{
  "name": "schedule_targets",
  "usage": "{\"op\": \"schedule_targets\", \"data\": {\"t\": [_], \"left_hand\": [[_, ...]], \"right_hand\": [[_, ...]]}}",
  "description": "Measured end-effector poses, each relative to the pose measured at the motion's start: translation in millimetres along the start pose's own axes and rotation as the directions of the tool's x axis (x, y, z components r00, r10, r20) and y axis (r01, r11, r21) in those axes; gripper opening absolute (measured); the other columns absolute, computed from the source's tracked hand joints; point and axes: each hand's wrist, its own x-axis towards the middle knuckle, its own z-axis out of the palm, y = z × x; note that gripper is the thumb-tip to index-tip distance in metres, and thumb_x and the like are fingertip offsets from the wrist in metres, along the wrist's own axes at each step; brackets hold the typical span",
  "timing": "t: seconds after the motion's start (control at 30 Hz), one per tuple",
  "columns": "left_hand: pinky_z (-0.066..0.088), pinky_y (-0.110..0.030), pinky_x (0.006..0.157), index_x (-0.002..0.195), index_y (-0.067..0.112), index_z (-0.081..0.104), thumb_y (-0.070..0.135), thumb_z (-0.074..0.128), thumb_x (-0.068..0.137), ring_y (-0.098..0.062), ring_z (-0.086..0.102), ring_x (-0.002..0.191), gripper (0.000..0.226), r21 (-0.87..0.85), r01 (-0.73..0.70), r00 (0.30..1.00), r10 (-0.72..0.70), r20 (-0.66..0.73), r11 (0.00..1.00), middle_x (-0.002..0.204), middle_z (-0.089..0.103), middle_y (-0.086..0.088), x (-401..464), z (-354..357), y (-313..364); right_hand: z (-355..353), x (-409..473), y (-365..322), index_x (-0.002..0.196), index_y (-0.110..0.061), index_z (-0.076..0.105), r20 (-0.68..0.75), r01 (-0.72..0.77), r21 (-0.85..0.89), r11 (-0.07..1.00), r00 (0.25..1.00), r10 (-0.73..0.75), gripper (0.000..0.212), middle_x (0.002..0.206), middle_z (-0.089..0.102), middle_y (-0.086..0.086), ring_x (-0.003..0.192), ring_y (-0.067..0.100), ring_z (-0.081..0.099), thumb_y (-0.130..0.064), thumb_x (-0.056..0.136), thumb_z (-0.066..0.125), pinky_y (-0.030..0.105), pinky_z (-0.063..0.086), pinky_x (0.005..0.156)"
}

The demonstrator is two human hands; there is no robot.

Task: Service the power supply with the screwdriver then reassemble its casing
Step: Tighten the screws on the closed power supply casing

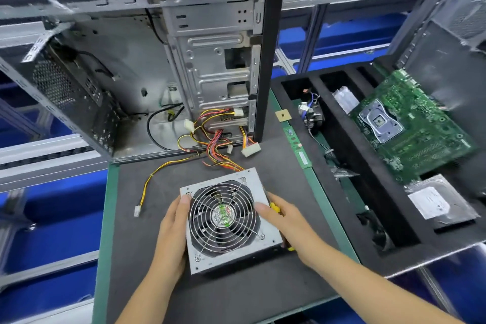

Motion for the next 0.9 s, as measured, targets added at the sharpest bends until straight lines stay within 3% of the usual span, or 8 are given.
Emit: {"op": "schedule_targets", "data": {"t": [0.13,0.23,0.3,0.47,0.63,0.77,0.83,0.9], "left_hand": [[0.049,-0.046,0.097,0.111,0.024,0.07,0.046,0.056,0.095,-0.022,0.069,0.106,0.031,-0.046,0.04,0.999,-0.041,-0.026,0.998,0.111,0.073,-0.002,-1,-1,-1],[0.046,-0.05,0.102,0.116,0.015,0.07,0.043,0.062,0.091,-0.027,0.067,0.11,0.038,-0.156,0.096,0.995,-0.1,-0.015,0.983,0.117,0.071,-0.009,-3,-4,-3],[0.045,-0.052,0.103,0.115,0.012,0.071,0.042,0.065,0.088,-0.029,0.066,0.111,0.041,-0.168,0.121,0.992,-0.124,-0.007,0.978,0.117,0.07,-0.012,-5,-7,-4],[0.052,-0.042,0.088,0.094,0.012,0.079,0.048,0.074,0.068,-0.025,0.072,0.095,0.045,-0.005,0.22,0.975,-0.22,0.017,0.975,0.105,0.074,-0.014,3,-13,16],[0.049,-0.045,0.097,0.103,0.003,0.075,0.038,0.077,0.064,-0.033,0.066,0.107,0.053,-0.003,0.315,0.948,-0.315,0.05,0.949,0.11,0.072,-0.018,17,-9,32],[0.048,-0.046,0.1,0.097,0.008,0.078,0.038,0.075,0.065,-0.033,0.067,0.105,0.044,0.027,0.325,0.938,-0.325,0.121,0.946,0.111,0.071,-0.018,9,-16,33],[0.055,-0.039,0.089,0.097,0.009,0.078,0.035,0.071,0.069,-0.028,0.071,0.096,0.039,0.02,0.272,0.951,-0.272,0.148,0.962,0.108,0.072,-0.018,4,-18,31],[0.059,-0.031,0.074,0.098,0.006,0.077,0.029,0.069,0.072,-0.025,0.073,0.089,0.035,-0.042,0.217,0.964,-0.207,0.169,0.975,0.106,0.073,-0.018,0,-19,26]], "right_hand": [[1,0,3,0.114,-0.042,0.062,-0.037,-0.042,0.018,0.999,0.998,0.042,0.046,0.115,0.062,0.02,0.108,0.048,0.053,-0.059,0.071,0.07,0.068,0.042,0.088],[-6,3,11,0.118,-0.043,0.058,-0.017,-0.112,0.041,0.993,0.993,0.113,0.061,0.085,0.071,0.007,0.075,0.04,0.062,-0.066,0.064,0.071,0.047,0.055,0.071],[-12,3,16,0.121,-0.043,0.056,0.024,-0.14,0.079,0.987,0.99,0.138,0.066,0.057,0.055,0.001,0.047,0.02,0.044,-0.067,0.061,0.073,0.028,0.043,0.047],[-15,8,27,0.119,-0.045,0.057,0.036,-0.164,0.168,0.972,0.986,0.161,0.067,0.056,0.046,0.004,0.044,0.013,0.034,-0.065,0.059,0.077,0.023,0.033,0.045],[-21,8,23,0.122,-0.042,0.057,0.125,-0.165,0.208,0.964,0.982,0.141,0.071,0.075,0.056,0.017,0.046,0.012,0.033,-0.06,0.057,0.081,0.025,0.031,0.048],[-26,1,19,0.126,-0.043,0.054,0.197,-0.118,0.186,0.975,0.977,0.081,0.068,0.095,0.067,0.007,0.048,0.013,0.038,-0.049,0.064,0.08,0.024,0.034,0.046],[-30,0,14,0.128,-0.048,0.05,0.209,-0.098,0.108,0.989,0.975,0.073,0.07,0.106,0.065,-0.001,0.063,0.026,0.054,-0.046,0.065,0.08,0.035,0.051,0.06],[-31,0,9,0.133,-0.047,0.043,0.216,-0.095,0.039,0.995,0.973,0.084,0.08,0.123,0.061,-0.012,0.1,0.029,0.062,-0.047,0.063,0.08,0.053,0.048,0.086]]}}
